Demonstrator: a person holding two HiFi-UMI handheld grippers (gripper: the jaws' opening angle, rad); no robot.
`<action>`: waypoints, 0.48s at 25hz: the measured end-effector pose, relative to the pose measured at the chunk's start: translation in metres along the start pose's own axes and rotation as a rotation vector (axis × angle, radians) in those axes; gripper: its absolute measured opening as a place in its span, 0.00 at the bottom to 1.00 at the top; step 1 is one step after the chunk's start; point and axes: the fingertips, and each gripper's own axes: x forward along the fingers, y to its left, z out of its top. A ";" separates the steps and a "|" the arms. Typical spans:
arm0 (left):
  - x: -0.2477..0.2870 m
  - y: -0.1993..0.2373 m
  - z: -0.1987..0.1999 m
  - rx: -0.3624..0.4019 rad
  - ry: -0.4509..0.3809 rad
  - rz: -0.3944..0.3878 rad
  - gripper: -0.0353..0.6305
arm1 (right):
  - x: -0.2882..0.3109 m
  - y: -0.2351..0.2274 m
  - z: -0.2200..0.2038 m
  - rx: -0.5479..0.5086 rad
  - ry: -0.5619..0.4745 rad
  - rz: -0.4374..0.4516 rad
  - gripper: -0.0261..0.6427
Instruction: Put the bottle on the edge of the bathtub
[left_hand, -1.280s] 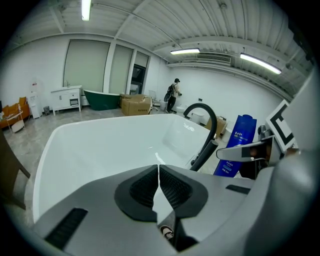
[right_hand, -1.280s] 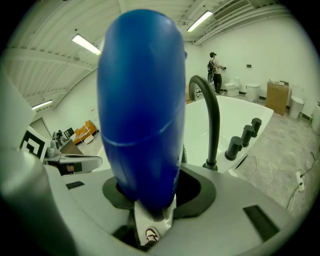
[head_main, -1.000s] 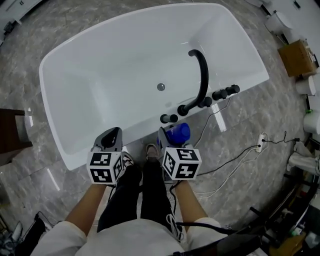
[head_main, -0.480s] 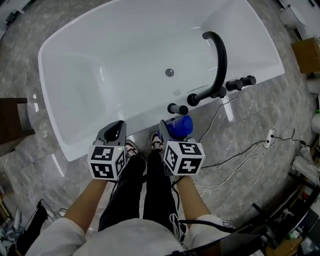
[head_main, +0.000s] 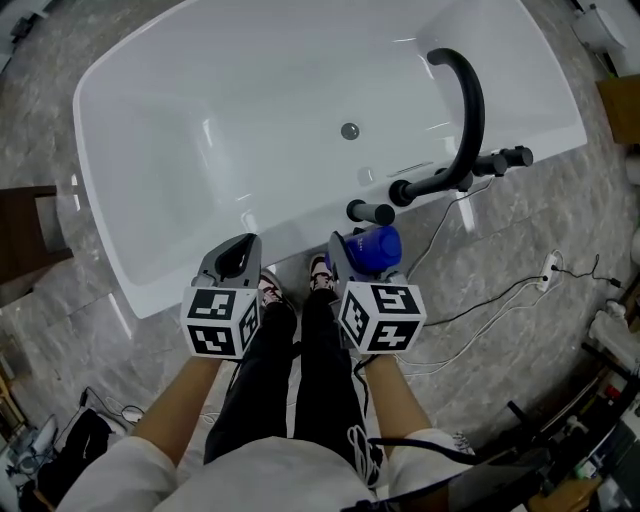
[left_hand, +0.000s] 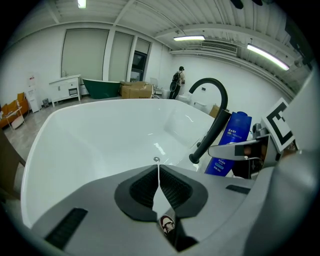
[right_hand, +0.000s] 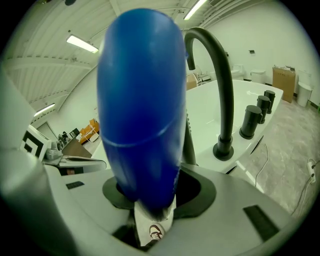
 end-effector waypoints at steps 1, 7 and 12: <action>0.000 0.000 -0.001 -0.002 0.000 -0.001 0.09 | 0.000 0.000 0.001 -0.004 -0.005 -0.002 0.29; 0.002 -0.002 -0.007 -0.012 0.004 0.000 0.09 | -0.002 -0.004 0.007 -0.054 -0.022 -0.011 0.28; 0.004 0.000 -0.010 -0.023 0.003 0.007 0.09 | -0.004 -0.009 0.013 -0.088 -0.041 -0.024 0.28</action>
